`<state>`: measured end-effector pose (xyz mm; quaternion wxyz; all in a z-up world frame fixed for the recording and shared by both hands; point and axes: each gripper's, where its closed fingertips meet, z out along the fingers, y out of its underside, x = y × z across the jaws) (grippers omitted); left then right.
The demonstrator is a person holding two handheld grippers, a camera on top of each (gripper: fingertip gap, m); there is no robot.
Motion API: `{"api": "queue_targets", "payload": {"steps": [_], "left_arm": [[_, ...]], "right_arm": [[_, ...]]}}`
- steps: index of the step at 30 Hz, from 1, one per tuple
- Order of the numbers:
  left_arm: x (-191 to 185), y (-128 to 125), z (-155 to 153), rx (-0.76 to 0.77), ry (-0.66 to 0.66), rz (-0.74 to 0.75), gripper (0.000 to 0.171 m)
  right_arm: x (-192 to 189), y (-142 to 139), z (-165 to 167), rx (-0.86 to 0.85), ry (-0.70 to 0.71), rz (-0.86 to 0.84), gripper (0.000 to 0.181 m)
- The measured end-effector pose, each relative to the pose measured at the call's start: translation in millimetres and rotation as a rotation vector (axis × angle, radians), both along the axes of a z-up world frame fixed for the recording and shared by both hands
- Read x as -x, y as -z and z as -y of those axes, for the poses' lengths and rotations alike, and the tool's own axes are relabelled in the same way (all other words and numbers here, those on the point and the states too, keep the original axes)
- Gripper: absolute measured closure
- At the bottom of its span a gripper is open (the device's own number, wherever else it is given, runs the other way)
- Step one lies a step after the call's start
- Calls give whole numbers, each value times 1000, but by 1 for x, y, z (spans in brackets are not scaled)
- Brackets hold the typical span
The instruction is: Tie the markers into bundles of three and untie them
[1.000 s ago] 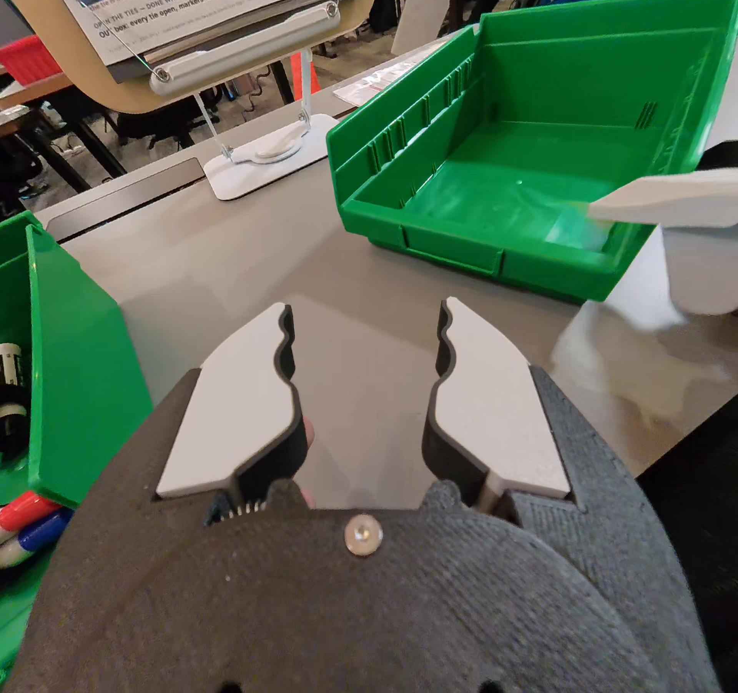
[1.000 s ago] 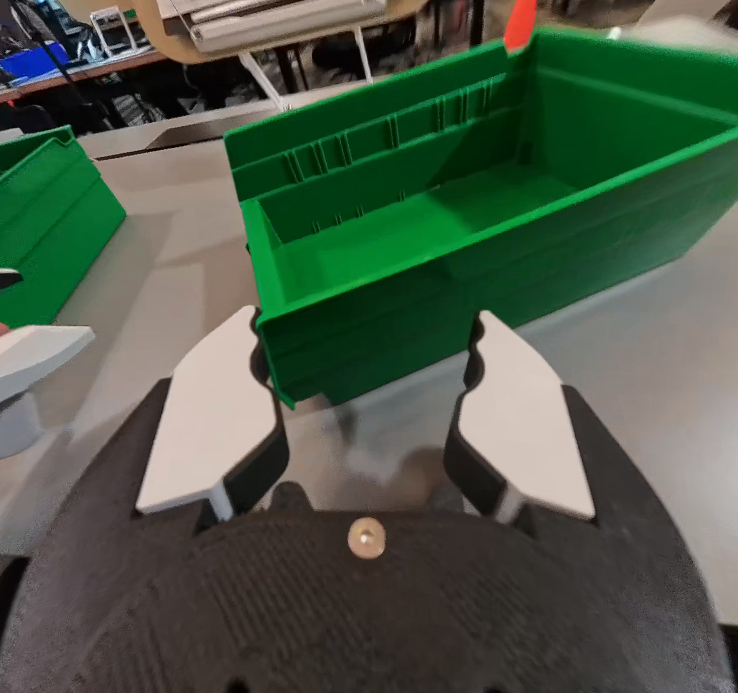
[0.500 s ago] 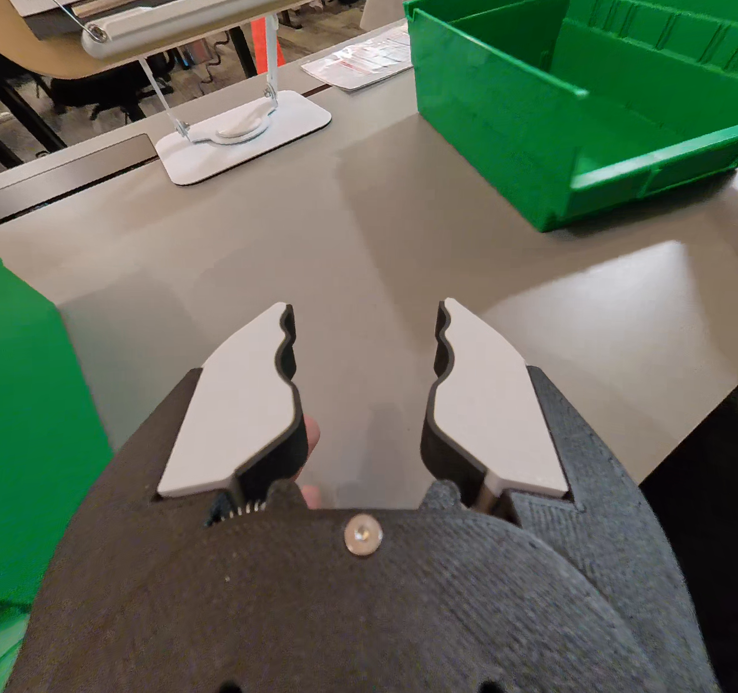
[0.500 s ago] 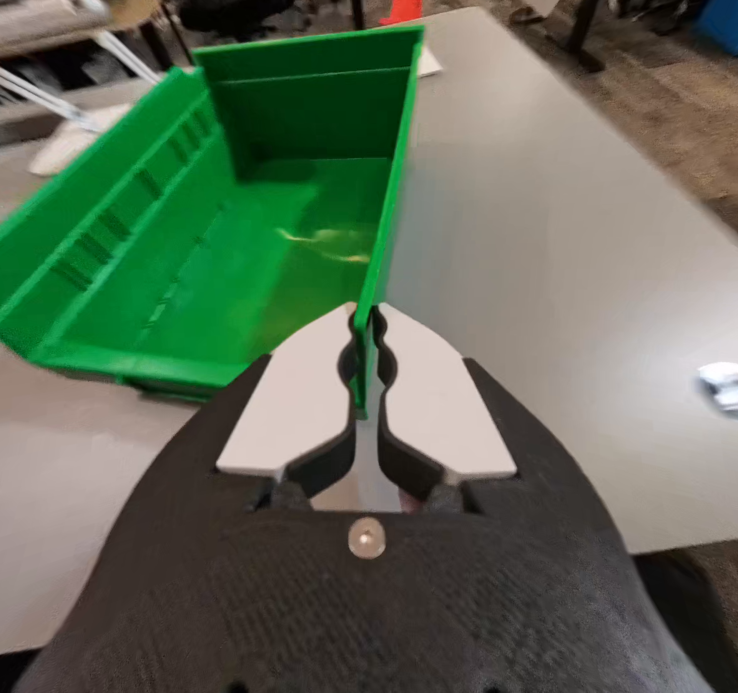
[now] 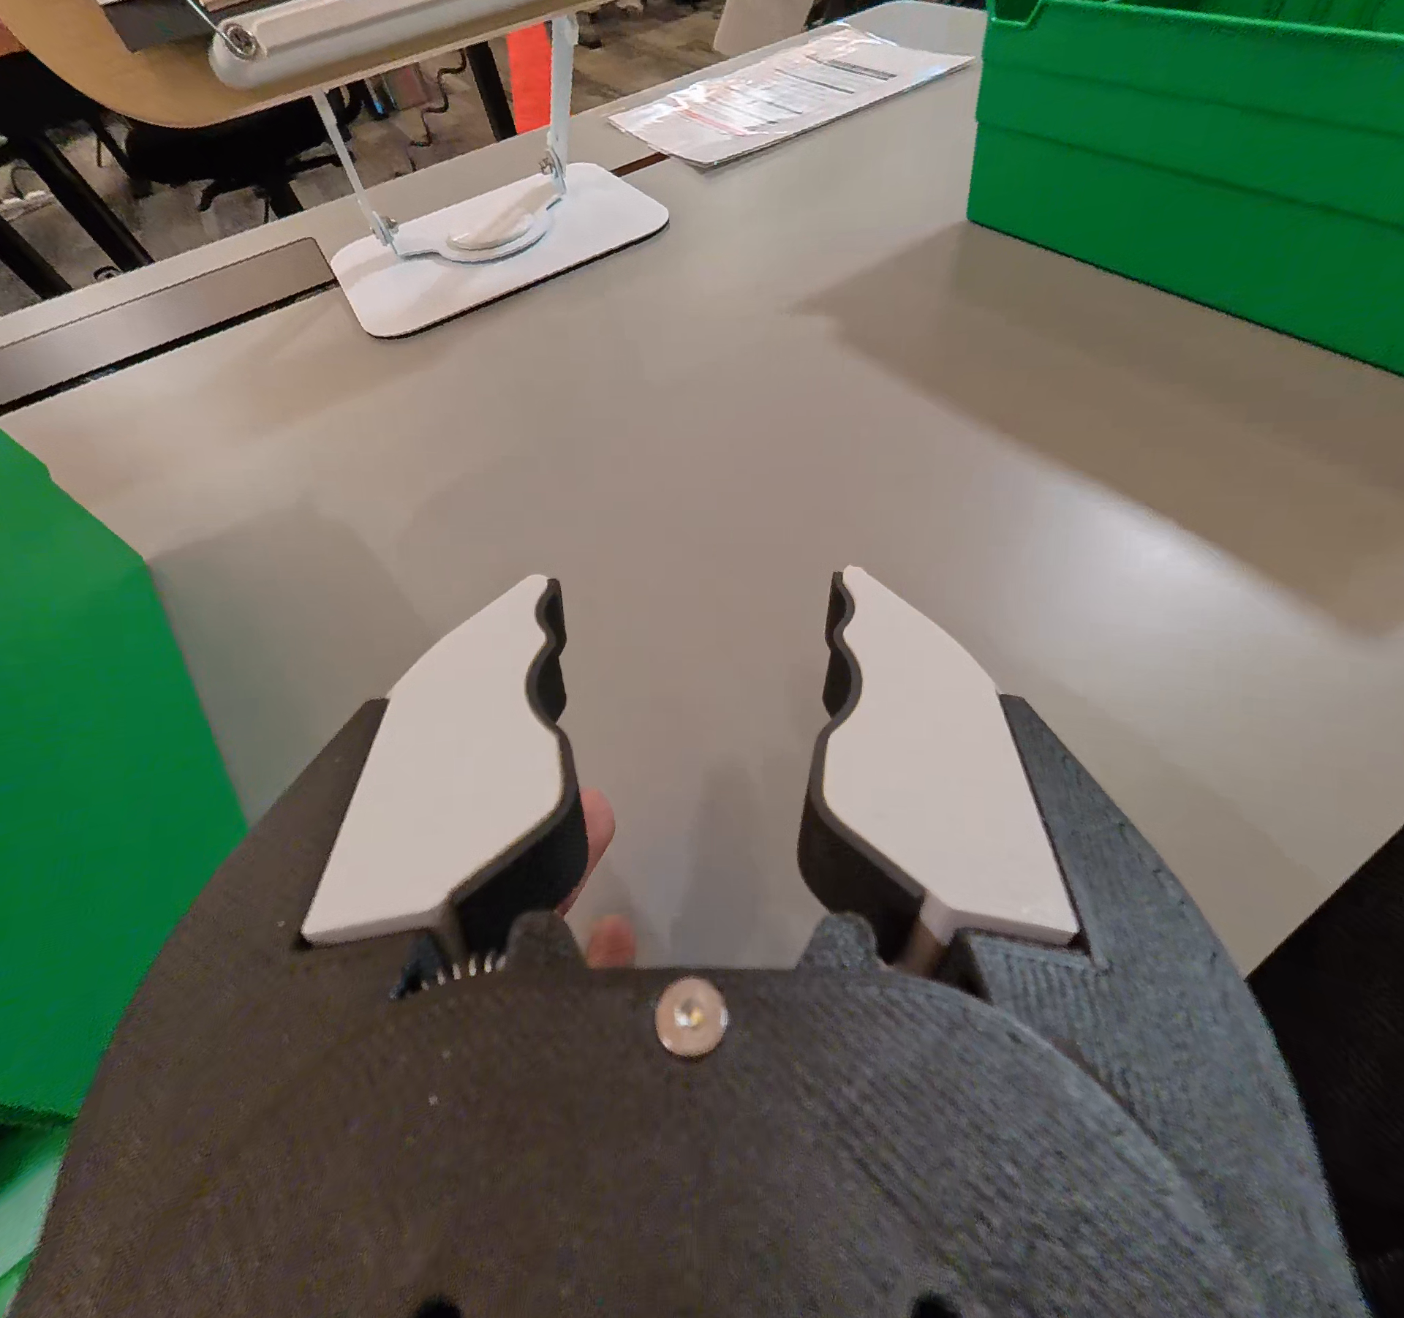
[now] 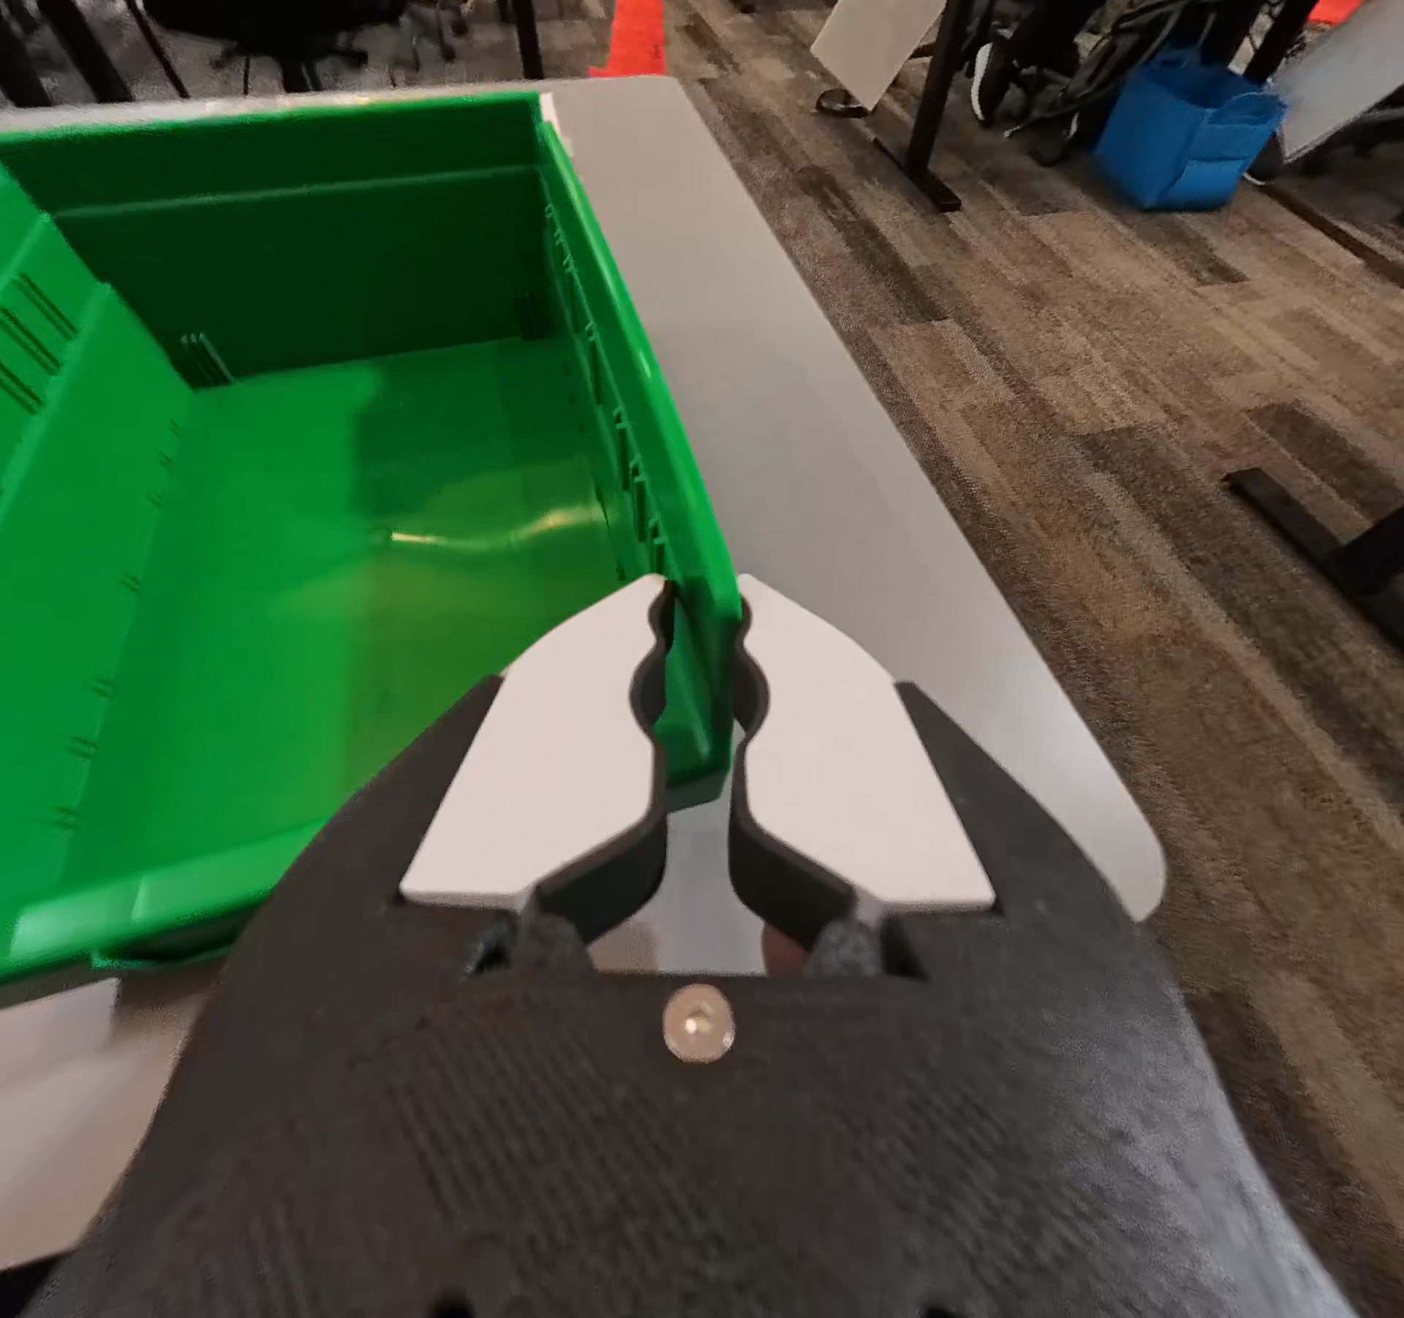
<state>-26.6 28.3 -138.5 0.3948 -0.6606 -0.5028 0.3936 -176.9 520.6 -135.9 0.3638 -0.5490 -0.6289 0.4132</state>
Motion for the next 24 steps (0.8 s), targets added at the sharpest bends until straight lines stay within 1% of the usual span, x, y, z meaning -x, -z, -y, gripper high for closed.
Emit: {"api": "queue_targets", "payload": {"steps": [3,5,7,8,10,11,13,15,17,19,20,21,22,24], "left_arm": [[0,2,1,2,-3,7,104],[0,2,1,15,-4,6,104],[0,1,1,23,-6,0,104],[-1,1,1,26,-5,-4,104],[-1,1,1,28,-3,-7,104],[-1,1,1,26,-3,-7,103],[-1,1,1,17,-7,-9,103],[0,1,1,3,-12,-13,102],[0,0,2,-7,-20,-17,102],[0,-3,5,-14,-36,-33,102],[0,-5,7,-14,-48,-45,102],[-1,-8,9,-13,-61,-59,102],[-2,-11,12,-10,-75,-77,102],[-4,-17,20,3,-107,-118,102]], "right_arm": [[-1,0,0,74,12,0,169],[-1,-2,-1,49,17,5,169],[-2,-11,-4,11,43,-25,167],[-3,-20,-4,-4,50,-62,164],[-8,-50,5,-12,31,-186,159],[-12,-66,12,-15,17,-257,156],[-23,-95,32,-22,-24,-391,155],[-39,-123,69,40,-106,-500,155],[-61,-146,124,165,-255,-579,155],[-85,-160,186,313,-414,-611,155],[-97,-161,216,384,-483,-608,155],[-106,-157,245,437,-544,-581,155],[-112,-148,272,471,-590,-534,152],[-127,-121,321,481,-701,-426,142]]}}
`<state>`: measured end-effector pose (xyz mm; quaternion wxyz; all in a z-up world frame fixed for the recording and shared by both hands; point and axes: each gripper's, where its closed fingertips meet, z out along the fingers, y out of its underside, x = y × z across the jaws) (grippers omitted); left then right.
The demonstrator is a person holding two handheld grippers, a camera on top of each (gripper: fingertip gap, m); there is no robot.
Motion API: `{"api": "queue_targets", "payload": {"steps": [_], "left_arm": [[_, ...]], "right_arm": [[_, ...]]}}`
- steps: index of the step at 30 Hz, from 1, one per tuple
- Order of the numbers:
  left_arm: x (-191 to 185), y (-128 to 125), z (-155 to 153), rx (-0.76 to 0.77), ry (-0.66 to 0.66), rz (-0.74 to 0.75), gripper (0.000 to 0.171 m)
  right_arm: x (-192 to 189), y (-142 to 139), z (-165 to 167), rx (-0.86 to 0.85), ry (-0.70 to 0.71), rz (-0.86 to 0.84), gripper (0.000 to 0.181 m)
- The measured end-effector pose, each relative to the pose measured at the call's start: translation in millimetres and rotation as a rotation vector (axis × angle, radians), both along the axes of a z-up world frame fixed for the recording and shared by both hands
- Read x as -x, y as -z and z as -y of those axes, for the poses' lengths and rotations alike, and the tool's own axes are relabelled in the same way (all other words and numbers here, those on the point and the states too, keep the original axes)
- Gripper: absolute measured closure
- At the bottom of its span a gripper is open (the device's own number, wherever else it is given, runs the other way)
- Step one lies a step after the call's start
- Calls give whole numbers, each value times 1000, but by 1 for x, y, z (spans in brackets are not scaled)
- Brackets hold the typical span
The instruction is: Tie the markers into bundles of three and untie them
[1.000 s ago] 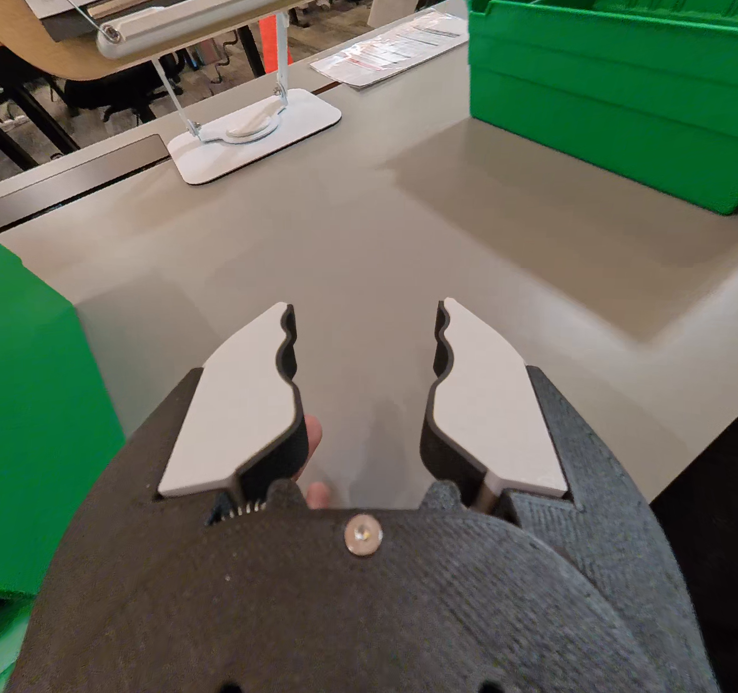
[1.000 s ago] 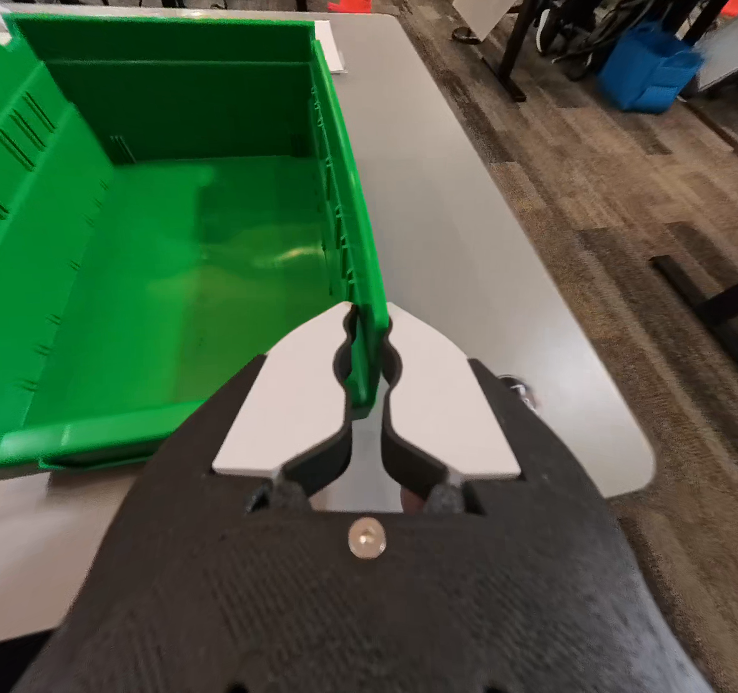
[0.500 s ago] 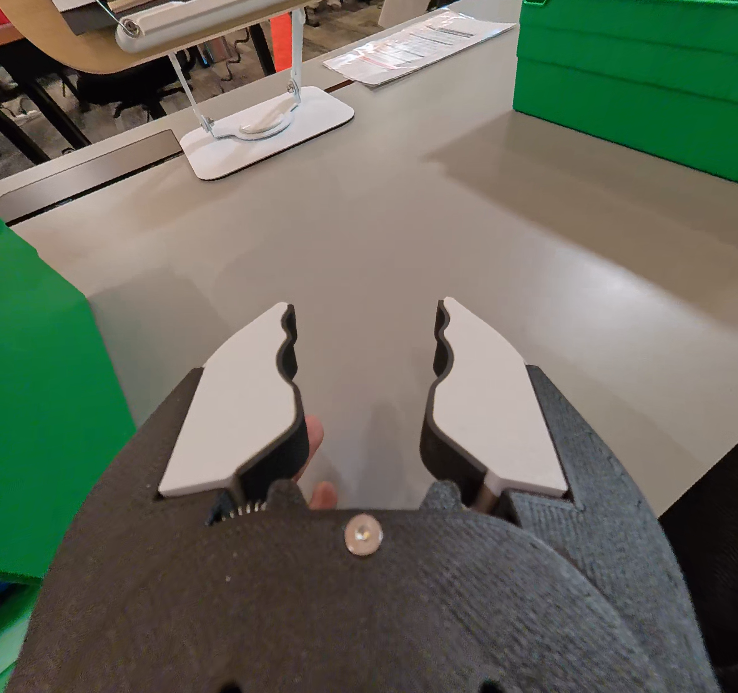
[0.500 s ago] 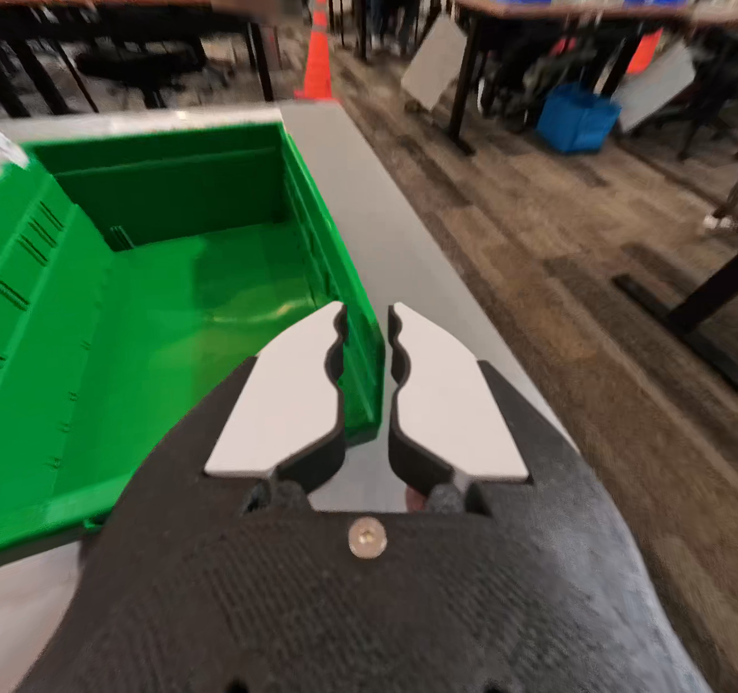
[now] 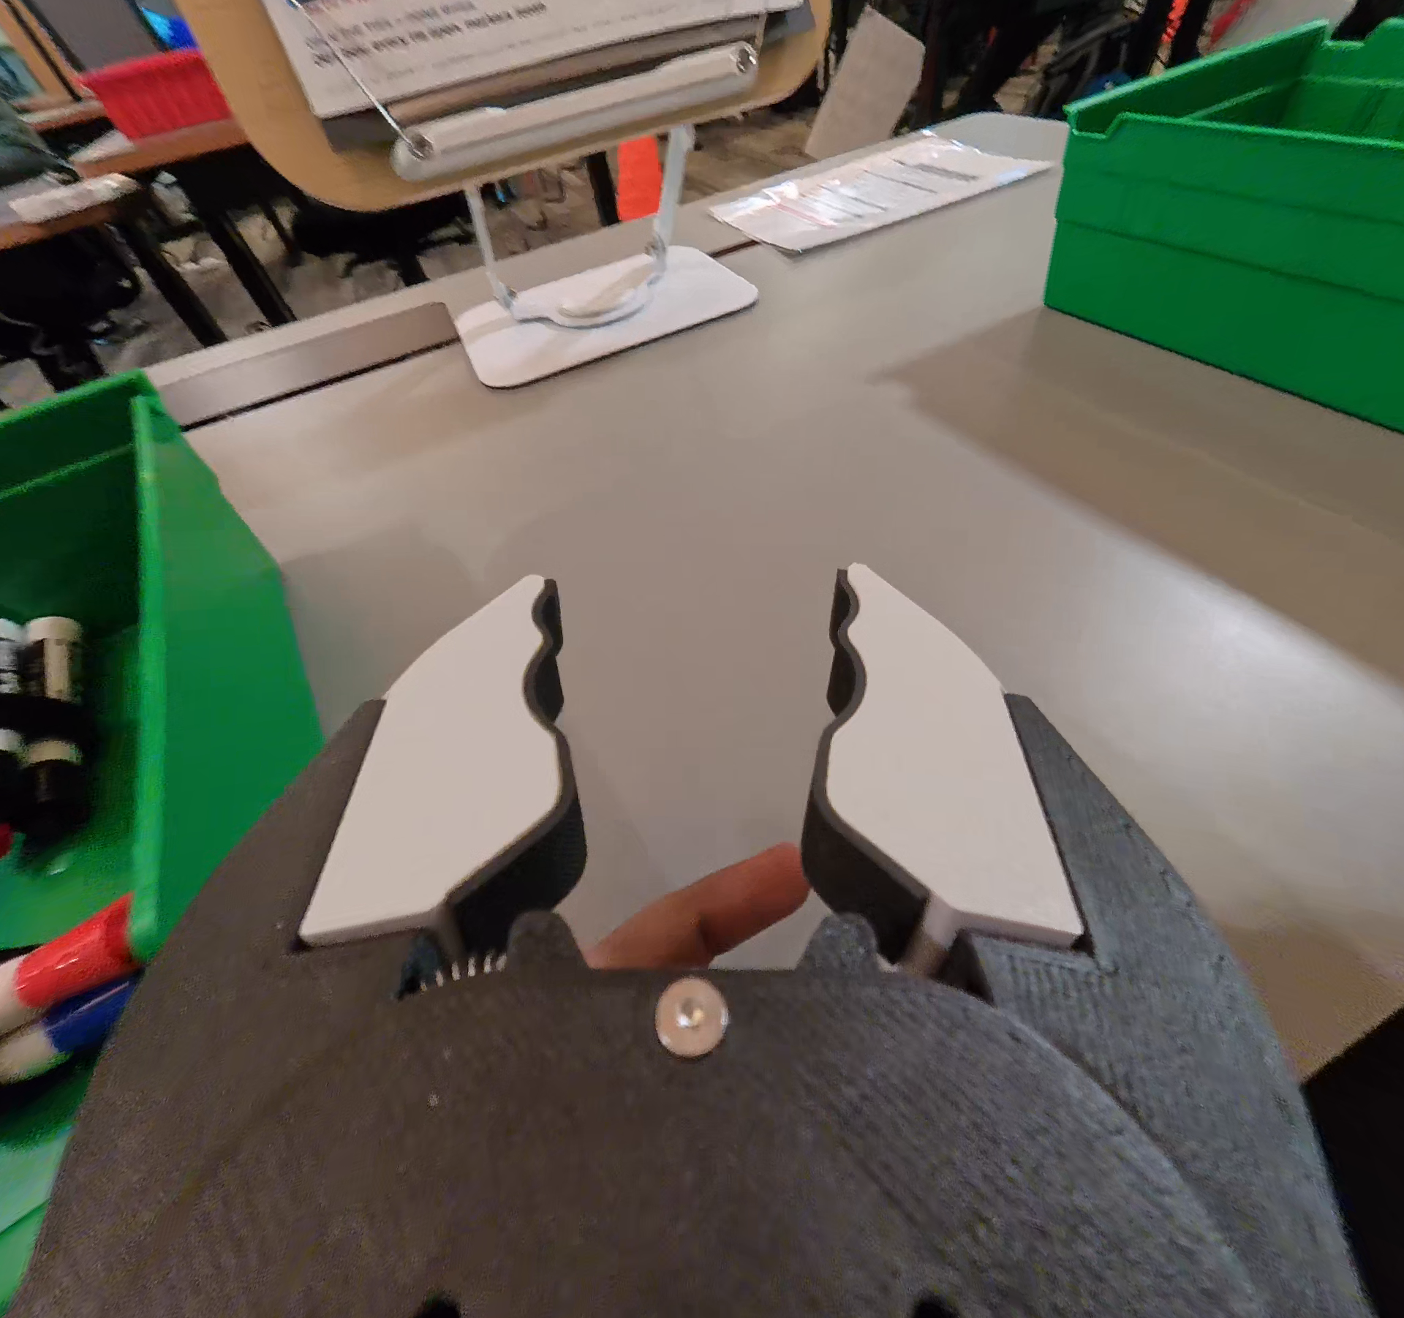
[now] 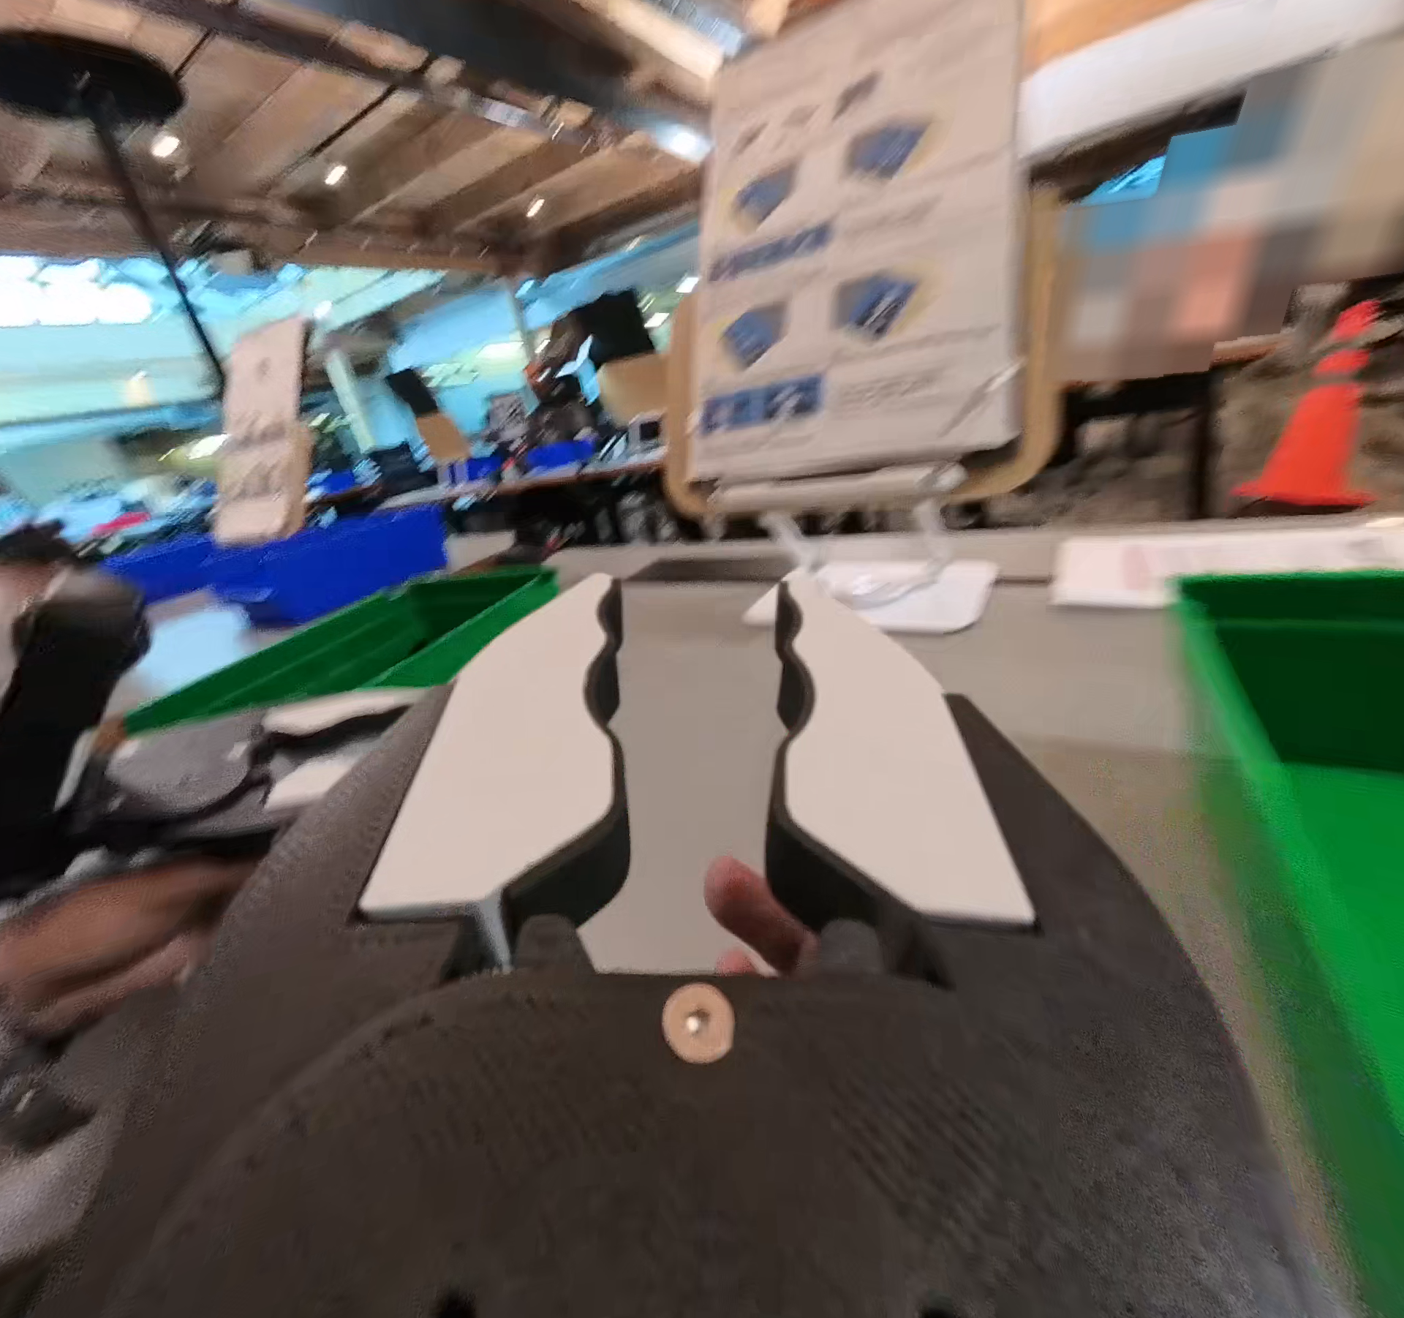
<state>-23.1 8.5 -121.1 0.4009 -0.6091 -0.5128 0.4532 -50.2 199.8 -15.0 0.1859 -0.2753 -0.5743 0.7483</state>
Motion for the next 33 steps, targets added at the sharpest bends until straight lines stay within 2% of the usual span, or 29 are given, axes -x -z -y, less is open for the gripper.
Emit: {"api": "queue_targets", "payload": {"steps": [2,3,6,9,11,14,17,19,23,27,33], "left_arm": [[-3,-6,7,21,-25,-35,102],[-4,-10,12,32,-45,-56,103],[-10,-23,27,49,-110,-127,104],[-19,-33,36,53,-156,-184,107],[-27,-42,42,85,-189,-232,115],[-36,-47,50,137,-228,-252,114],[-43,-43,62,100,-271,-242,112],[-48,-39,73,97,-313,-221,111],[-54,-18,96,95,-389,-118,115],[-58,-6,113,15,-412,-53,119],[-61,-4,125,-108,-403,-32,114]], "right_arm": [[-12,28,34,-117,-93,18,139],[-13,38,43,-176,-97,12,139],[-10,48,48,-257,-79,-20,144],[-2,42,43,-170,-92,25,148],[7,42,40,-110,-104,87,148],[20,43,40,6,-148,212,147],[21,42,50,117,-273,338,141],[18,43,61,83,-323,345,139],[11,52,83,-81,-305,221,142],[-2,63,100,-188,-349,184,143],[-3,66,99,-237,-317,140,148]]}}
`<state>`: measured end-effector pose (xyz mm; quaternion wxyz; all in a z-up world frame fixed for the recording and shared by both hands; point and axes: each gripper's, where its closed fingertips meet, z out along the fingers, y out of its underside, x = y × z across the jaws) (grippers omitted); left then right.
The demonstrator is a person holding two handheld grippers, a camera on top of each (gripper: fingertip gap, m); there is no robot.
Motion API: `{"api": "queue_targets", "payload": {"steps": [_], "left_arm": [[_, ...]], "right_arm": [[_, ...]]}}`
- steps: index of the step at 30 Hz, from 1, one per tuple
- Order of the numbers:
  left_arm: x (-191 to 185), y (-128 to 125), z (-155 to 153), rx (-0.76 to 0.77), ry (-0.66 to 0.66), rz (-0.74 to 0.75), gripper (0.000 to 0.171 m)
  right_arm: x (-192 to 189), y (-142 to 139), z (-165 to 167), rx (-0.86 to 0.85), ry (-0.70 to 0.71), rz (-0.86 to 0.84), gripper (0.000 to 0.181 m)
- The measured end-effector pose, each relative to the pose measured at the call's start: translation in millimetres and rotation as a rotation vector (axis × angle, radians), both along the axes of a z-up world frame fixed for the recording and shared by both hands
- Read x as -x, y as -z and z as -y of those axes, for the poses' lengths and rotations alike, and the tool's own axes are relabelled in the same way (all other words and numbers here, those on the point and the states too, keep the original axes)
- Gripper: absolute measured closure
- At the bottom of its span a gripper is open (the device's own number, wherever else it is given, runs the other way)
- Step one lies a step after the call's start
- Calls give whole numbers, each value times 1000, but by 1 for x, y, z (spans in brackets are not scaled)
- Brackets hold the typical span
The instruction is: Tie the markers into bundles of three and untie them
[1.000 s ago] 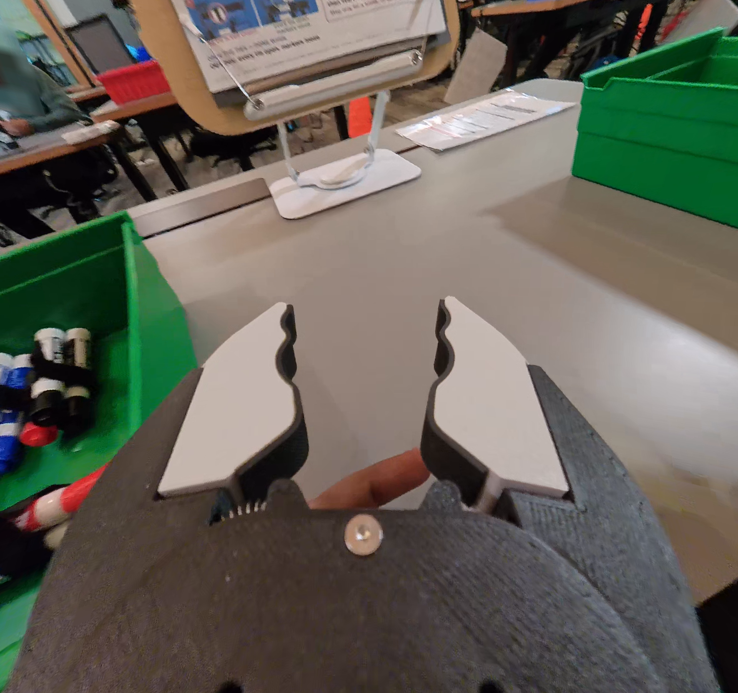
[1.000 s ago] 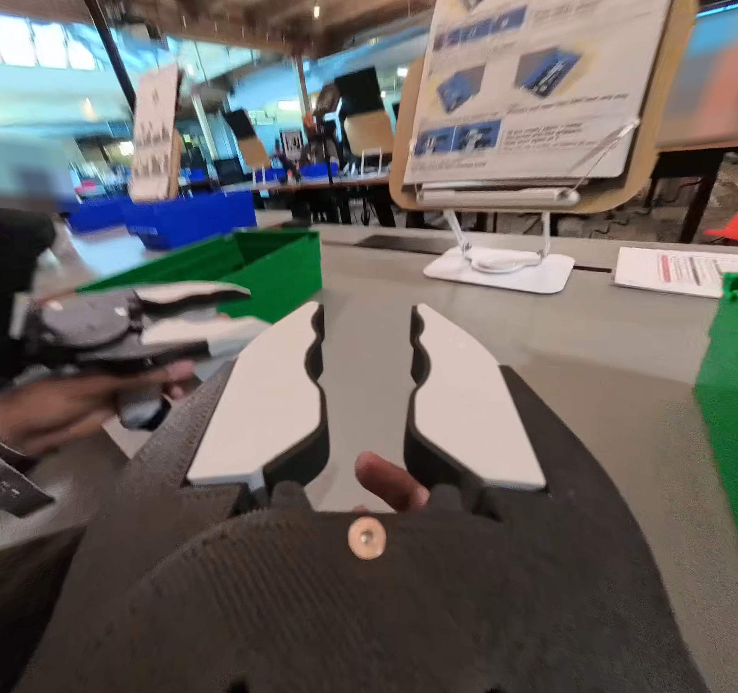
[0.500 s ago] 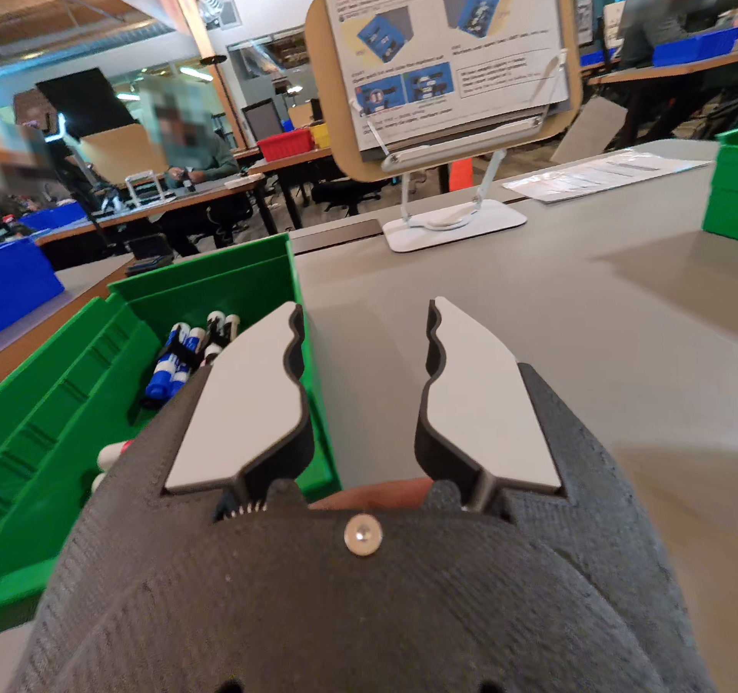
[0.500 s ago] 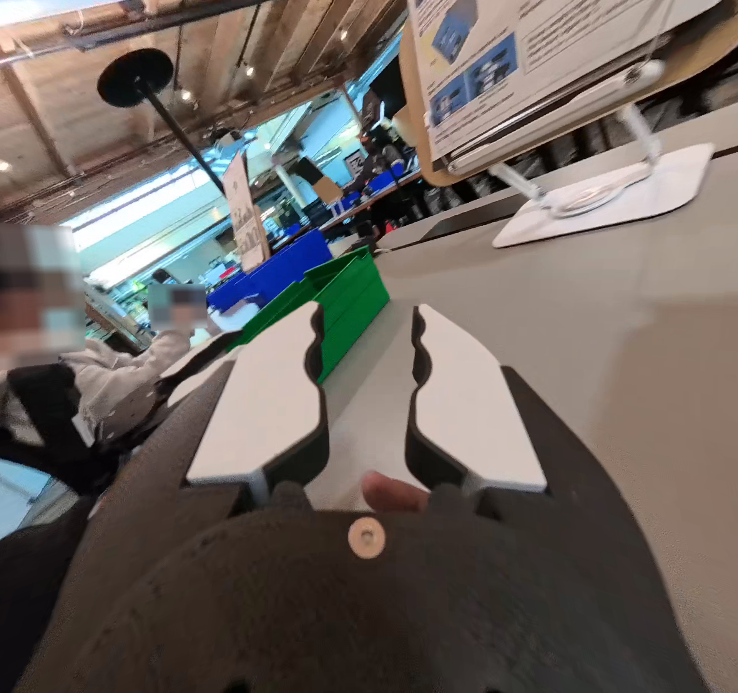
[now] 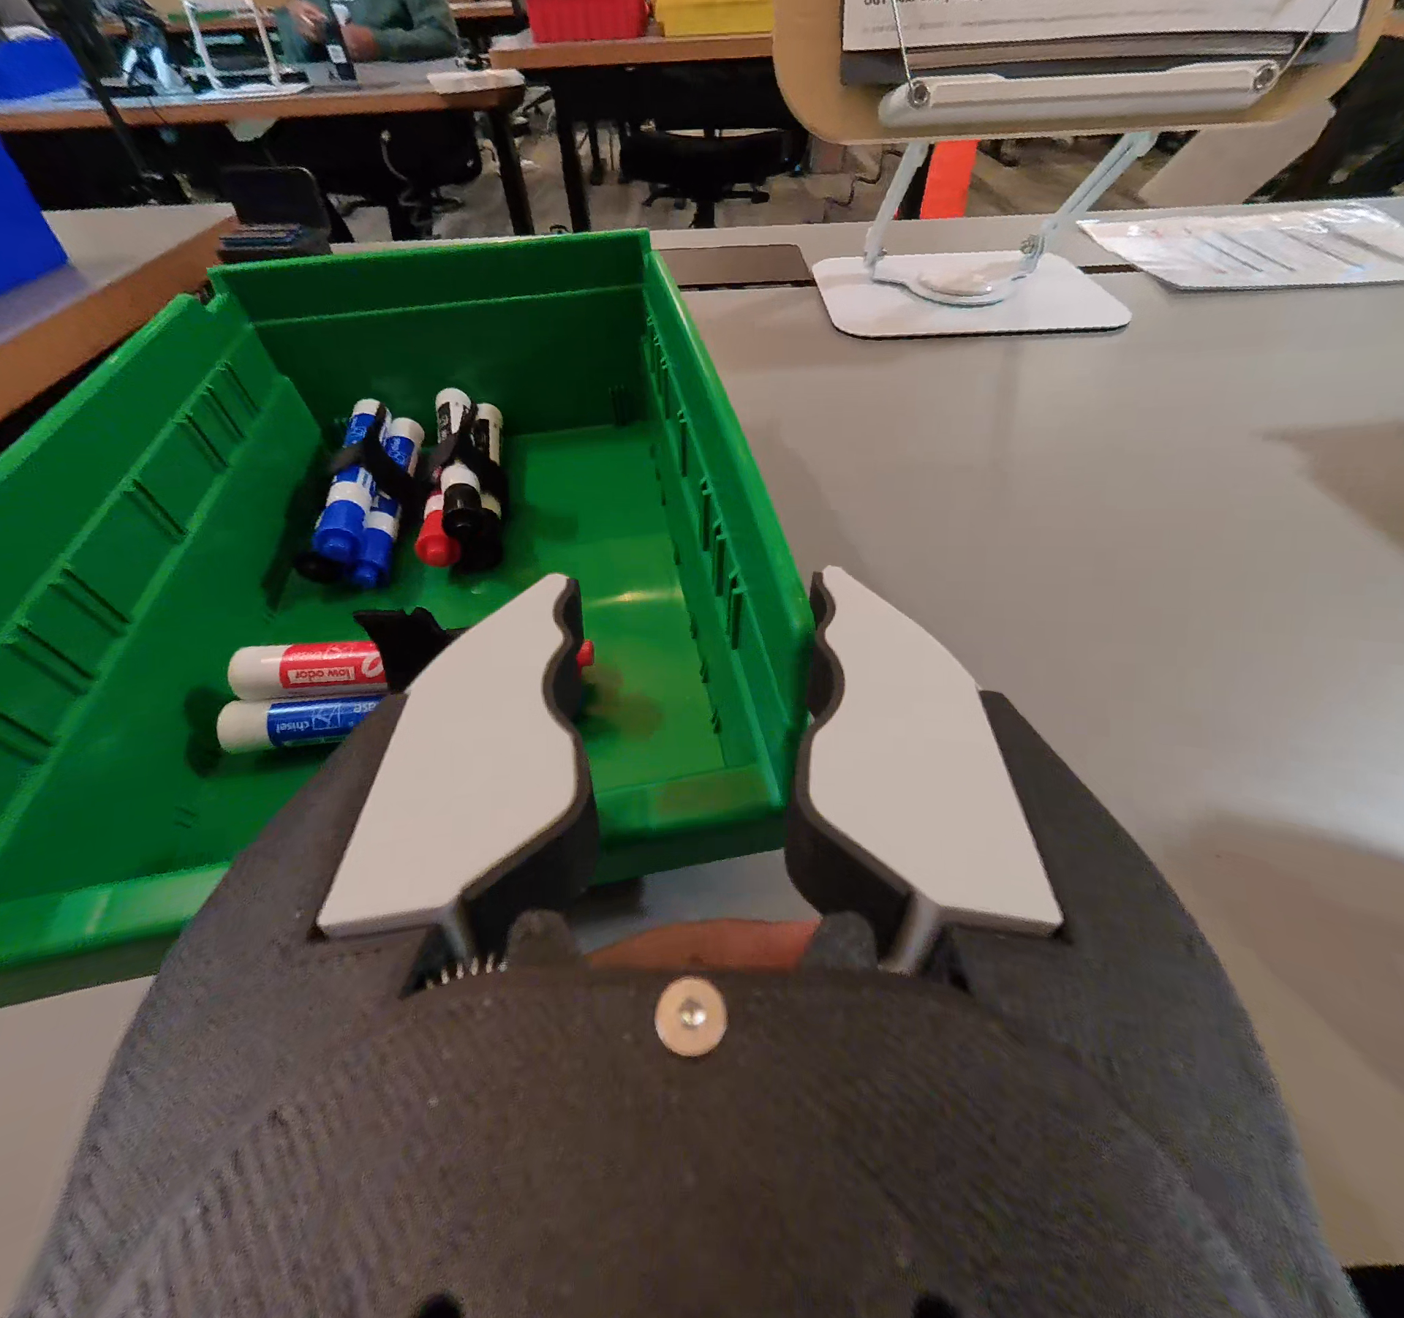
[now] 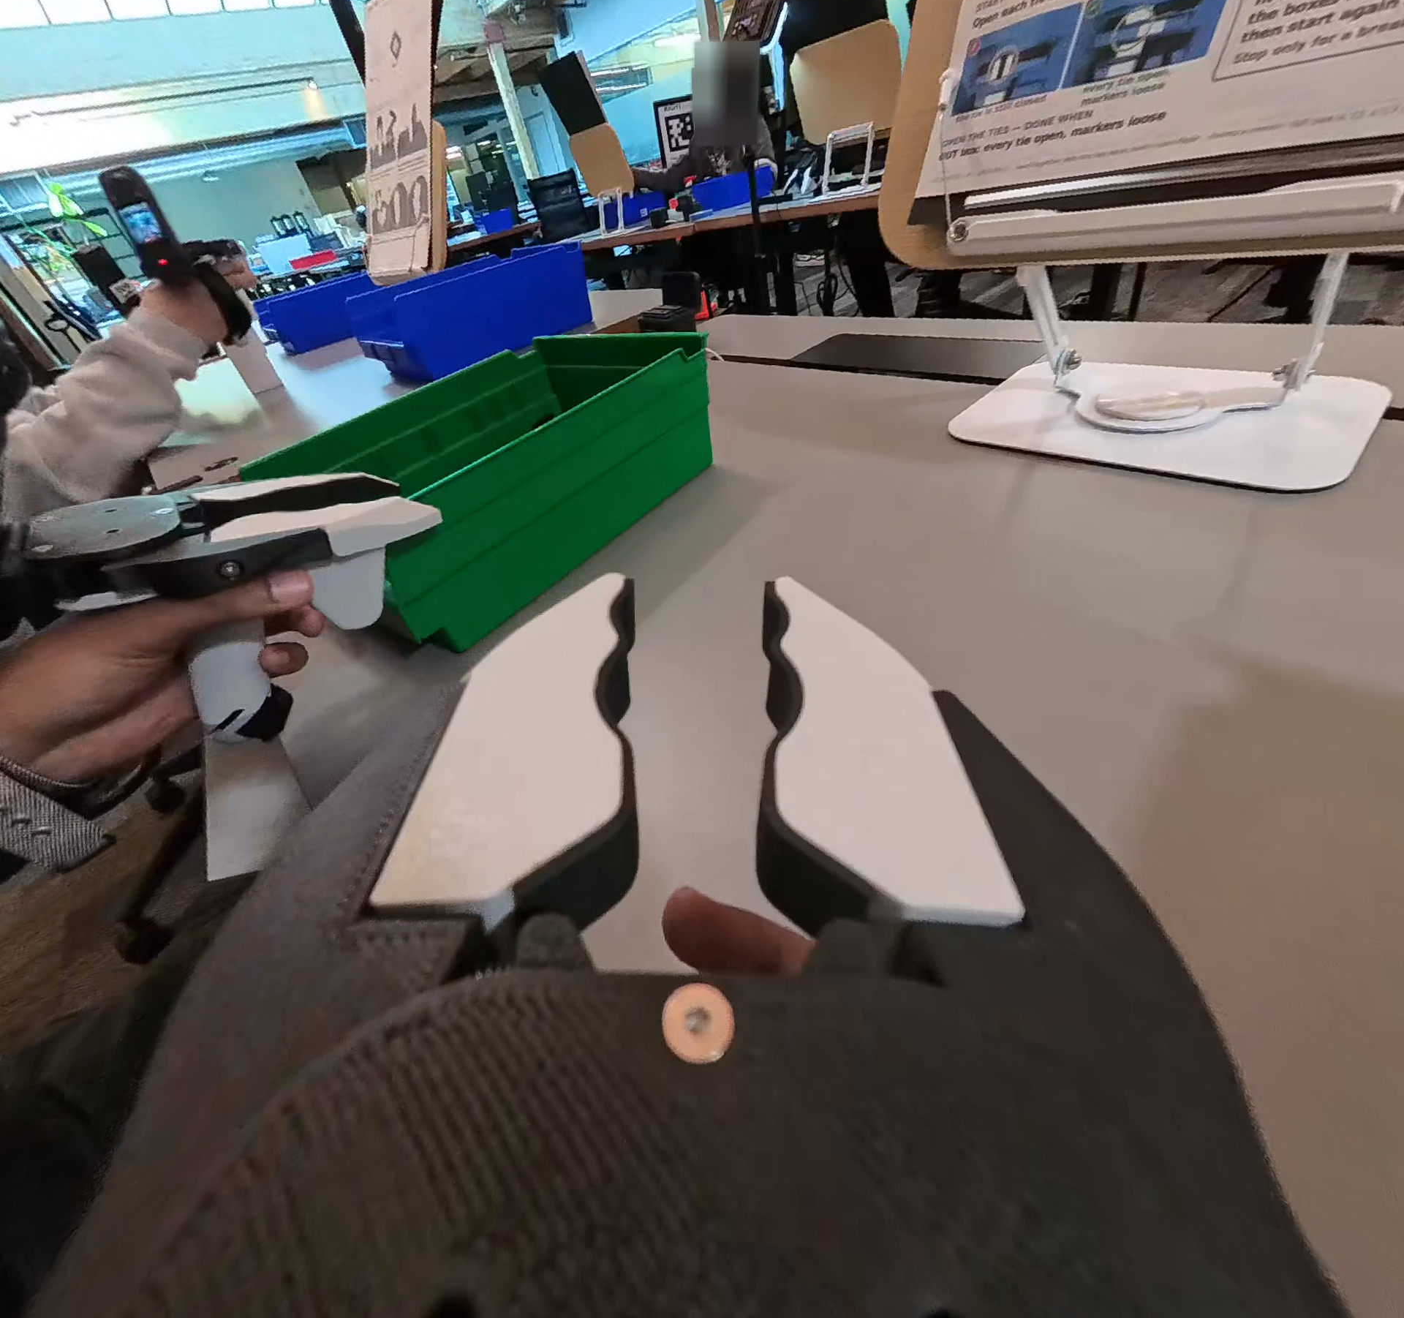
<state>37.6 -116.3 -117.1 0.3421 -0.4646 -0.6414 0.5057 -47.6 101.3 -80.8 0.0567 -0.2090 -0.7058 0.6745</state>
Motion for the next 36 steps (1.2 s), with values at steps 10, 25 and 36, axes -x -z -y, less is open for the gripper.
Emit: {"api": "queue_targets", "payload": {"steps": [10,25,36], "left_arm": [[-9,0,-5,83,56,22,151],[-29,-3,8,57,18,-21,136],[-13,-43,-29,374,-32,-157,99]], "right_arm": [[5,2,12,80,-48,181,149],[-13,11,48,19,-166,182,149],[-8,17,29,-20,-116,159,149]]}}
